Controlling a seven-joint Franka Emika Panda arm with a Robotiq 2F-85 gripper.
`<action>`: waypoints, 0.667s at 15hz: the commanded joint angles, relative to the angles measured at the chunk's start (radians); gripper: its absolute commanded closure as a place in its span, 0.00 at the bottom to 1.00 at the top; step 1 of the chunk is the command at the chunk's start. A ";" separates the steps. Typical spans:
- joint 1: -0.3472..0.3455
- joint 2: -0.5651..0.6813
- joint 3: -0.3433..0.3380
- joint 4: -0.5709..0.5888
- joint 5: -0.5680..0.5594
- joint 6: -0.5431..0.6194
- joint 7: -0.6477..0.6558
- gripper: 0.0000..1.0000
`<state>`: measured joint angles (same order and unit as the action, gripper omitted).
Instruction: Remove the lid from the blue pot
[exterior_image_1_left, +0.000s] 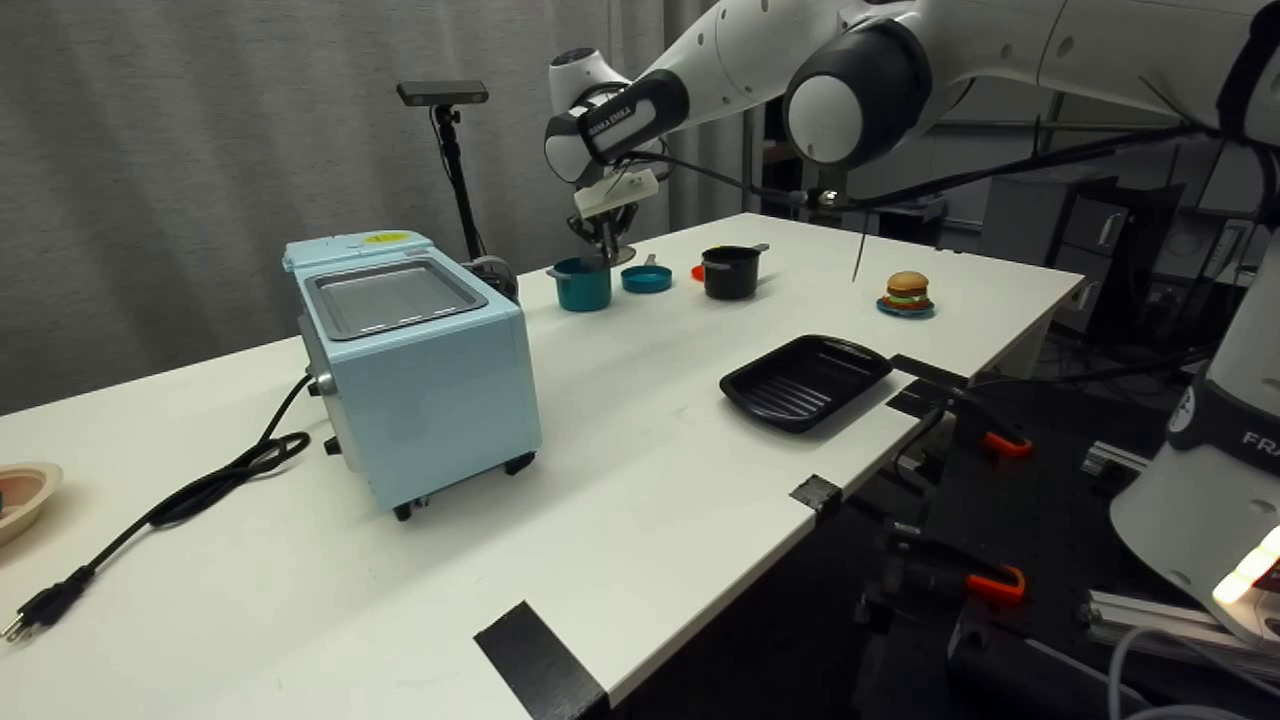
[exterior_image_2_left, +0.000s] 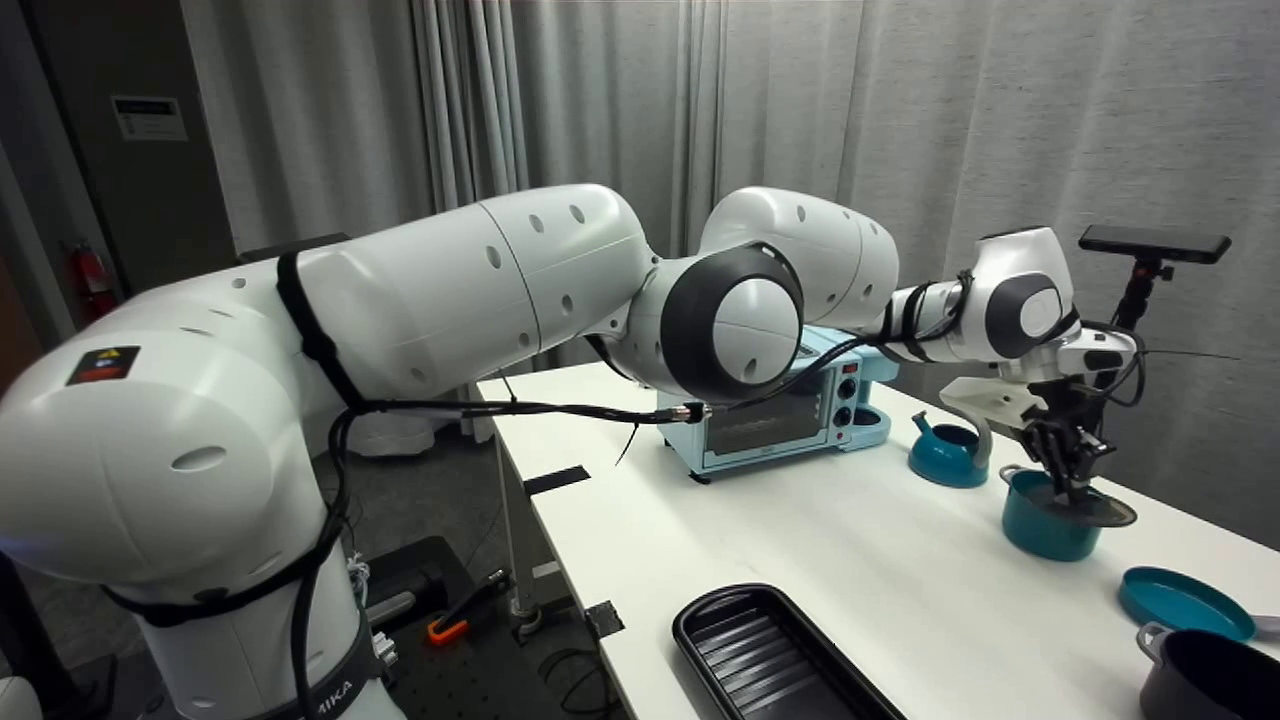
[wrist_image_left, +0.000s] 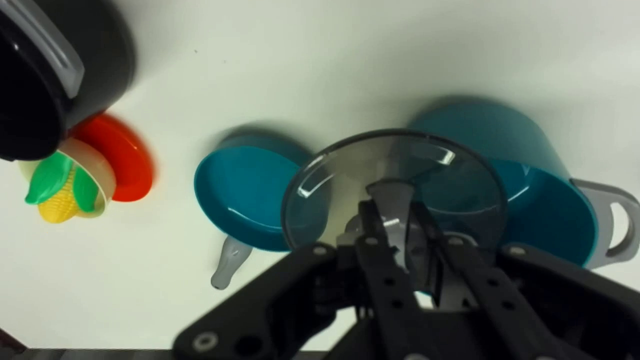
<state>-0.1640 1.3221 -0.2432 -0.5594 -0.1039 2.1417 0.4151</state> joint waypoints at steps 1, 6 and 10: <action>-0.018 -0.046 -0.001 -0.058 0.003 0.078 0.002 0.95; -0.034 -0.120 -0.002 -0.145 -0.004 0.062 -0.027 0.95; -0.030 -0.216 0.015 -0.320 -0.005 0.073 -0.086 0.95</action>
<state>-0.2029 1.2148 -0.2457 -0.6991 -0.1085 2.1986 0.3865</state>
